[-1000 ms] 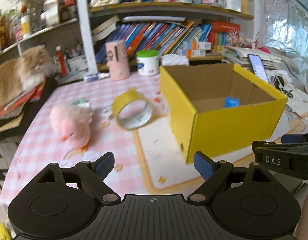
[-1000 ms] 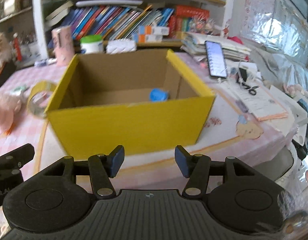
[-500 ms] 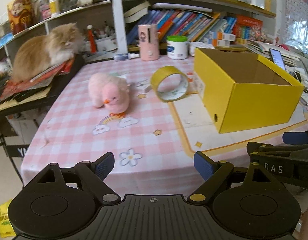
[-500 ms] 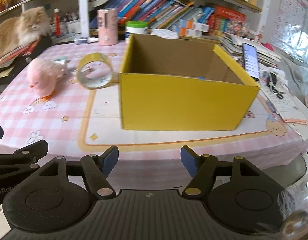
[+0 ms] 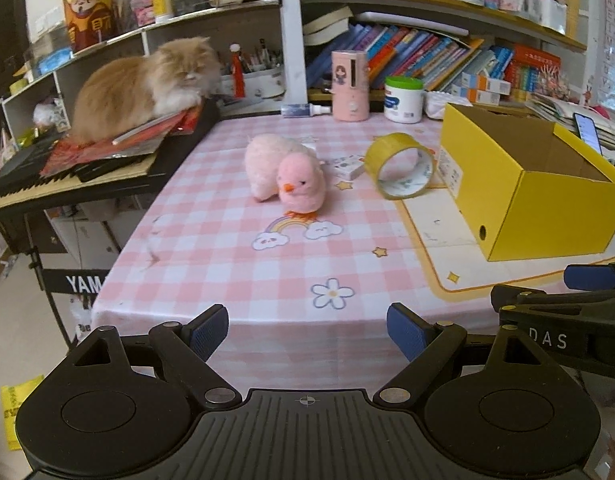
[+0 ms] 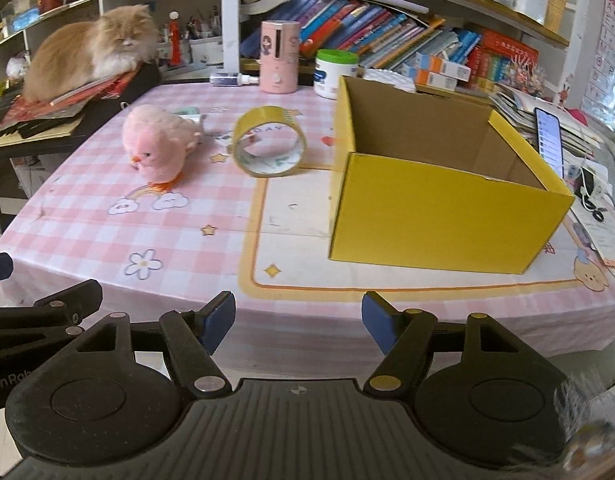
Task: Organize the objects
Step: 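Withdraw both open tools from the box back over the table, then grasp the yellow tape roll with the right tool while the left tool grasps the pink plush chick, then carry the tape roll with the right tool while the left tool carries the chick toward the box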
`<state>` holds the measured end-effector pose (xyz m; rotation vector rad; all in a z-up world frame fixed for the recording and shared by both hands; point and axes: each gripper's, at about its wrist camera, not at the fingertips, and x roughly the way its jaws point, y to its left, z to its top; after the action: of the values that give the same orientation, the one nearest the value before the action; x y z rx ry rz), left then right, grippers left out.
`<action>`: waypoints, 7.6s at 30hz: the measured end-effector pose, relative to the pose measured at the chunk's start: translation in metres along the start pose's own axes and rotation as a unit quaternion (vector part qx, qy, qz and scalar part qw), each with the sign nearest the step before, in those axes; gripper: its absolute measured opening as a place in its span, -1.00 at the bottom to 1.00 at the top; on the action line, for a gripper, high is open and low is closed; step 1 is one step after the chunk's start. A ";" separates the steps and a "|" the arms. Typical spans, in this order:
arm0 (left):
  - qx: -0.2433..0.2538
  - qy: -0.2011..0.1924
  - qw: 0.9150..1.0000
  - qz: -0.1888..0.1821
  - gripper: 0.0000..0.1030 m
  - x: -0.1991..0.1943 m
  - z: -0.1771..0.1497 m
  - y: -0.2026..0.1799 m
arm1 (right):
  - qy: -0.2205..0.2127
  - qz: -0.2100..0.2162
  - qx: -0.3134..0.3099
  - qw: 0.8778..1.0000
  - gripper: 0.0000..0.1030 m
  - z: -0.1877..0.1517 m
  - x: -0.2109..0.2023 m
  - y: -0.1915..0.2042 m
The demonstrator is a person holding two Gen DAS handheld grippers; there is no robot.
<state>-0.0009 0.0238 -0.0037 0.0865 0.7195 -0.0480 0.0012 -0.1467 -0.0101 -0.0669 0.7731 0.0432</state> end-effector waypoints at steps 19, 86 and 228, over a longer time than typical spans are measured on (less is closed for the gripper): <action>-0.003 -0.015 1.000 -0.001 0.72 -0.001 0.002 0.020 | -0.015 0.005 -0.010 1.000 0.39 0.005 -0.006 0.025; -0.026 0.054 0.997 0.058 0.72 0.182 0.104 0.009 | 0.047 0.009 -0.177 0.983 0.90 0.153 0.232 0.054; 0.138 -0.017 0.974 -0.182 0.12 0.017 0.038 -0.137 | 0.047 -0.069 0.152 0.985 0.74 -0.022 -0.007 -0.148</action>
<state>0.0266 -0.1168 0.0051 0.2186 0.6840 -0.4993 -0.0101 -0.2960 -0.0146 0.1688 0.8607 -0.2100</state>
